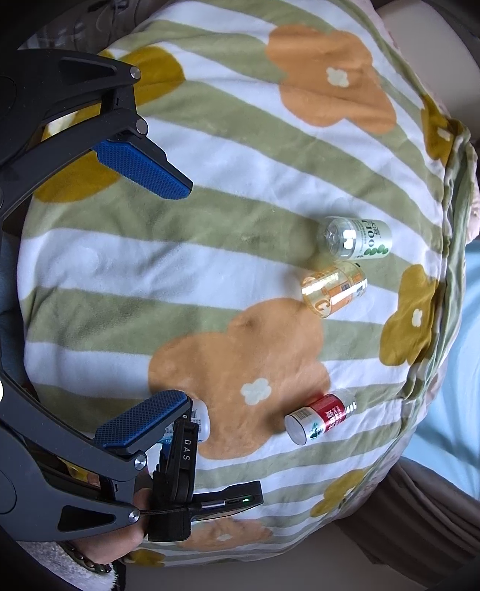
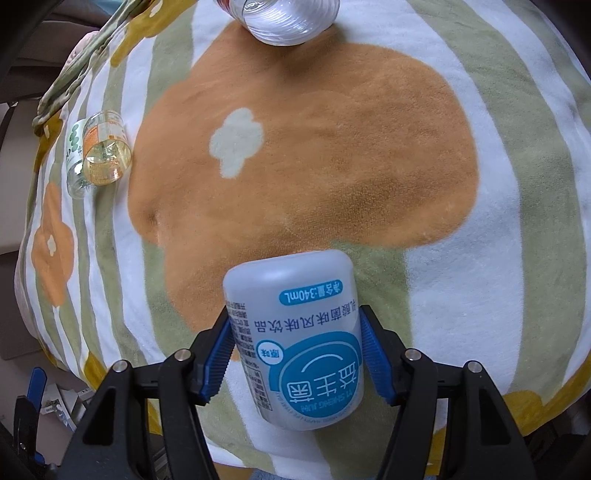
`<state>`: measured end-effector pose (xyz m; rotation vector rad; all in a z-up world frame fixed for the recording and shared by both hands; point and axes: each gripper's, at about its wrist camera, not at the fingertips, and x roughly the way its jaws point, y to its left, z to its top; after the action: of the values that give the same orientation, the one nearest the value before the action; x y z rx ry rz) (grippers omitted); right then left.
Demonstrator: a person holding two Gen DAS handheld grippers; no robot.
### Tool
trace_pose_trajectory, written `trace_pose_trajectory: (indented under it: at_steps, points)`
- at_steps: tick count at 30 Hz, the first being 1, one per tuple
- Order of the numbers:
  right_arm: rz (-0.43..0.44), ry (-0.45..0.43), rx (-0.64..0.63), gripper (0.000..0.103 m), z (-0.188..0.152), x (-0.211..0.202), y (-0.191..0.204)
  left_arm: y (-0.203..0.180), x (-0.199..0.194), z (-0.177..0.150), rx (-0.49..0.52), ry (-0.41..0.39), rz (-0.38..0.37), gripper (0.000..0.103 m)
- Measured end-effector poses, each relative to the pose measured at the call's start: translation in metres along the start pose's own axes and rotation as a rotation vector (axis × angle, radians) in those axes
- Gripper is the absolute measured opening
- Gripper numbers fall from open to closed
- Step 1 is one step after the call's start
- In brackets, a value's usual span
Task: Flip cup upside down
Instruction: 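Set the white bottle upright on the duvet and open the right tool, then close the left tool around the upright white bottle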
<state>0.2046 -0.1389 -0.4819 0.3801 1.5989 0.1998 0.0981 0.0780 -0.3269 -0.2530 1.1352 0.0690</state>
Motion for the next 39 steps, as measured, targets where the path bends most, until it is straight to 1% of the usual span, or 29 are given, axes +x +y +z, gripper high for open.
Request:
trace_pose_trajectory:
  at_steps: [1, 2, 3, 4, 10, 13, 16, 18, 19, 21, 24, 27, 29, 31, 36, 39]
  points:
    - [0.002, 0.004, 0.011, 0.069, 0.001, 0.002, 0.001, -0.001, 0.0, 0.001, 0.004, 0.002, -0.002, 0.103]
    - [0.005, 0.01, 0.026, 0.088, 0.001, 0.003, -0.001, -0.003, 0.001, 0.001, 0.01, 0.004, -0.004, 0.103]
    - [0.016, 0.01, 0.041, 0.099, 0.001, 0.003, -0.002, -0.005, 0.001, 0.001, 0.016, 0.006, -0.006, 0.103]
    - [0.037, 0.001, 0.056, 0.101, 0.0, 0.001, -0.002, -0.007, 0.001, 0.002, 0.023, 0.007, -0.007, 0.103]
    - [0.095, -0.081, 0.095, 0.102, -0.009, -0.032, -0.019, -0.026, -0.004, 0.01, 0.06, 0.015, -0.026, 0.103]
    - [0.087, -0.123, 0.103, 0.102, -0.017, -0.058, -0.032, -0.041, -0.006, 0.02, 0.084, 0.027, -0.045, 0.103]
    - [0.092, -0.138, 0.083, 0.102, -0.028, -0.085, -0.045, -0.065, -0.002, 0.034, 0.131, 0.034, -0.051, 0.103]
    - [0.078, -0.162, 0.081, 0.102, -0.036, -0.1, -0.053, -0.088, 0.01, 0.044, 0.164, 0.072, -0.055, 0.103]
    - [0.057, -0.167, 0.085, 0.102, -0.039, -0.106, -0.055, -0.099, 0.019, 0.047, 0.175, 0.093, -0.067, 0.103]
    - [0.027, -0.166, 0.079, 0.102, -0.049, -0.118, -0.065, -0.123, 0.044, 0.049, 0.201, 0.169, -0.084, 0.103]
    - [-0.04, -0.183, 0.044, 0.102, -0.062, -0.133, -0.081, -0.151, 0.08, 0.044, 0.224, 0.26, -0.086, 0.103]
    - [-0.091, -0.202, 0.02, 0.102, -0.068, -0.141, -0.091, -0.168, 0.114, 0.037, 0.224, 0.351, -0.066, 0.103]
    - [-0.091, -0.212, 0.017, 0.102, -0.073, -0.145, -0.105, -0.173, 0.133, 0.03, 0.218, 0.403, -0.049, 0.103]
    - [-0.09, -0.217, 0.022, 0.102, -0.072, -0.143, -0.112, -0.176, 0.149, 0.025, 0.215, 0.436, -0.024, 0.102]
    - [-0.044, -0.206, 0.036, 0.102, -0.07, -0.138, -0.125, -0.178, 0.174, 0.017, 0.207, 0.495, 0.018, 0.098]
    - [-0.042, -0.191, 0.025, 0.102, -0.067, -0.132, -0.127, -0.178, 0.185, 0.014, 0.205, 0.529, 0.035, 0.089]
